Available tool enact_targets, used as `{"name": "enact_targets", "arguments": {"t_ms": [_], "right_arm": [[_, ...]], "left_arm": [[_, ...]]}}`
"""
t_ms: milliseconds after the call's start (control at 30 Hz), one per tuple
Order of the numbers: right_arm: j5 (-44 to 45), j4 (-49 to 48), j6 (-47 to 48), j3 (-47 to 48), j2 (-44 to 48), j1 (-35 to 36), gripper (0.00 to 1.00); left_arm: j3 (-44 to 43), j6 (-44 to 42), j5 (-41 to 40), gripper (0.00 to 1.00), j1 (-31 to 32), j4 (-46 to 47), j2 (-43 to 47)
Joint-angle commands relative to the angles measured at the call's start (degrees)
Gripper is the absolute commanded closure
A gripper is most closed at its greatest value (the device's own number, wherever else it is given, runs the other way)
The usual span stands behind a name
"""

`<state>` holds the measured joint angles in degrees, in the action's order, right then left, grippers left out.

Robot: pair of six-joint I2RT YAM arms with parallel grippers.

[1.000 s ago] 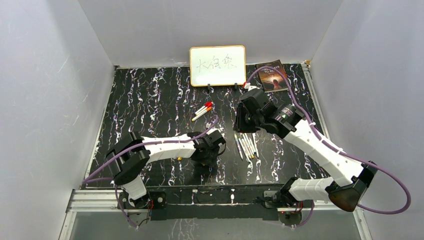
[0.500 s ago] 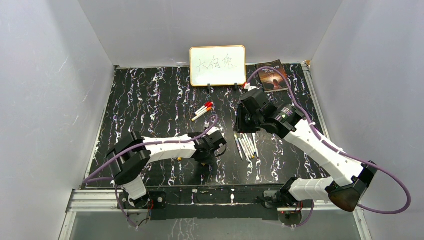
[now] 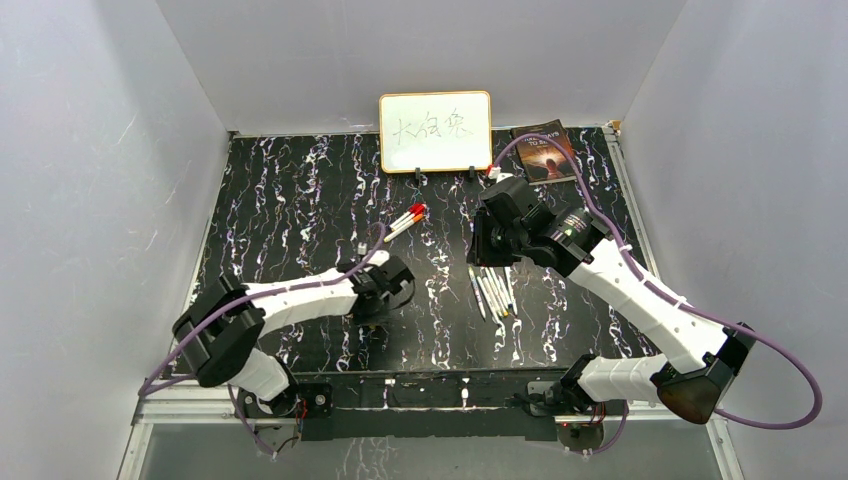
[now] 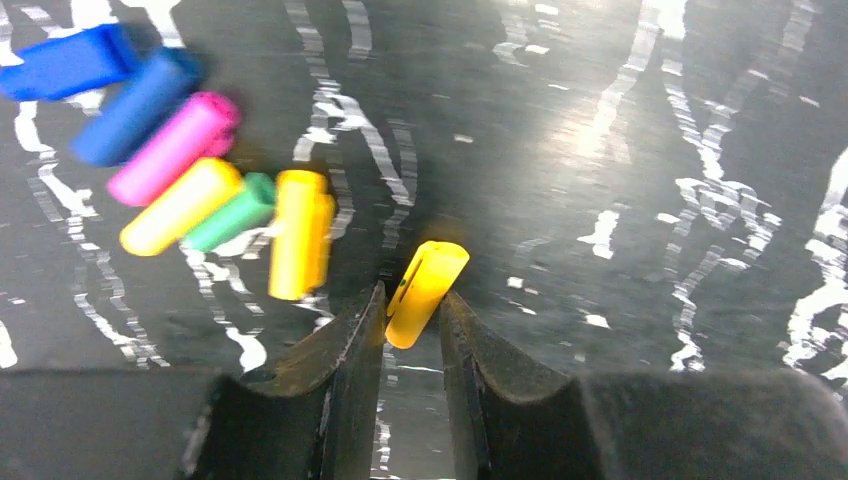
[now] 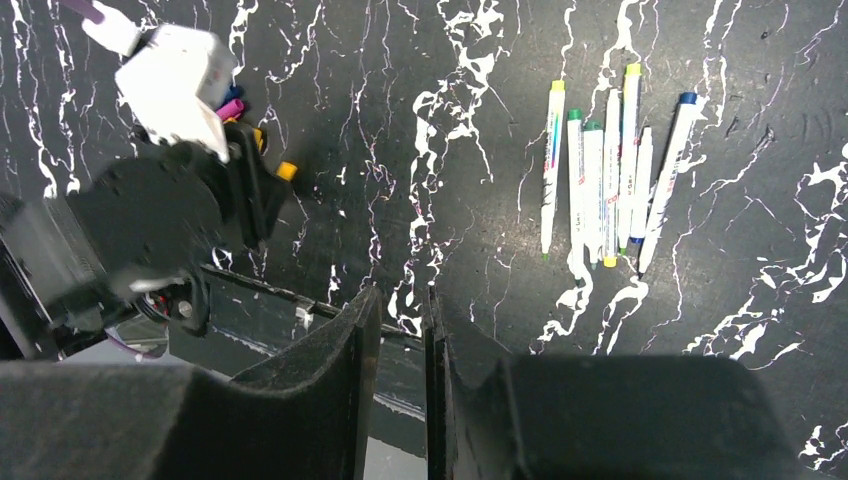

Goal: Open the pen caps
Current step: Move the pen cap to the center of the board, then pick up the pen from the center of the board.

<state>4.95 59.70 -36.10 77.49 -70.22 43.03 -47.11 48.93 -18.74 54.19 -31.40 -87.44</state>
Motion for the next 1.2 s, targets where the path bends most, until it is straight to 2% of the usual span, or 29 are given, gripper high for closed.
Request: {"name": "enact_targets", "arguments": {"t_ms": [0, 167, 333, 433, 600, 767, 833, 967, 1000, 1033, 1067, 1167], "right_arm": [[-0.46, -1.67, 0.32, 3.37, 1.33, -0.18, 0.81], [-1.65, -1.61, 0.49, 4.41, 0.76, -0.15, 0.81], [-2.33, -1.73, 0.46, 4.08, 1.17, -0.18, 0.81], [-2.81, -2.1, 0.11, 3.2, 1.99, -0.16, 0.8], [-4.68, -3.16, -0.25, 1.34, 3.2, -0.16, 0.7], [-7.73, -4.1, 0.11, -1.25, 3.73, -0.14, 0.44], [-7.76, -4.64, 0.2, -2.34, 4.25, -0.19, 0.36], [-10.0, -6.02, -0.44, -4.35, 5.73, -0.14, 0.31], [-10.06, -6.11, -0.5, -4.97, 6.33, -0.14, 0.31], [-9.97, -6.05, -0.62, -5.65, 6.85, -0.13, 0.3], [-10.04, -6.13, -0.76, -6.28, 7.45, -0.13, 0.3], [-11.4, -7.11, -1.43, -8.85, 9.63, -0.17, 0.29]], "left_arm": [[2.81, -0.27, -0.16, 0.74, -5.67, -6.07, 4.06], [1.78, -2.92, 0.3, 0.74, -10.18, -7.59, 5.04], [1.11, -3.83, 1.44, 0.73, -10.89, -7.13, 5.22], [0.14, -4.01, 2.18, 0.68, -10.86, -7.75, 5.96], [-1.85, -4.04, 4.68, 0.49, -10.86, -9.82, 8.72], [-5.45, -4.97, 7.82, 0.35, -10.38, -13.11, 12.78], [-7.03, -5.63, 8.17, 0.31, -10.33, -14.16, 13.97], [-10.92, -7.45, 9.0, 0.21, -10.25, -16.31, 15.26], [-11.81, -7.97, 8.6, 0.17, -10.21, -17.03, 15.27], [-12.68, -8.44, 8.2, 0.07, -10.24, -17.74, 15.23], [-13.48, -8.87, 7.83, 0.02, -10.25, -18.3, 15.09], [-14.67, -10.16, 7.44, 0.02, -10.25, -18.31, 14.51]]}}
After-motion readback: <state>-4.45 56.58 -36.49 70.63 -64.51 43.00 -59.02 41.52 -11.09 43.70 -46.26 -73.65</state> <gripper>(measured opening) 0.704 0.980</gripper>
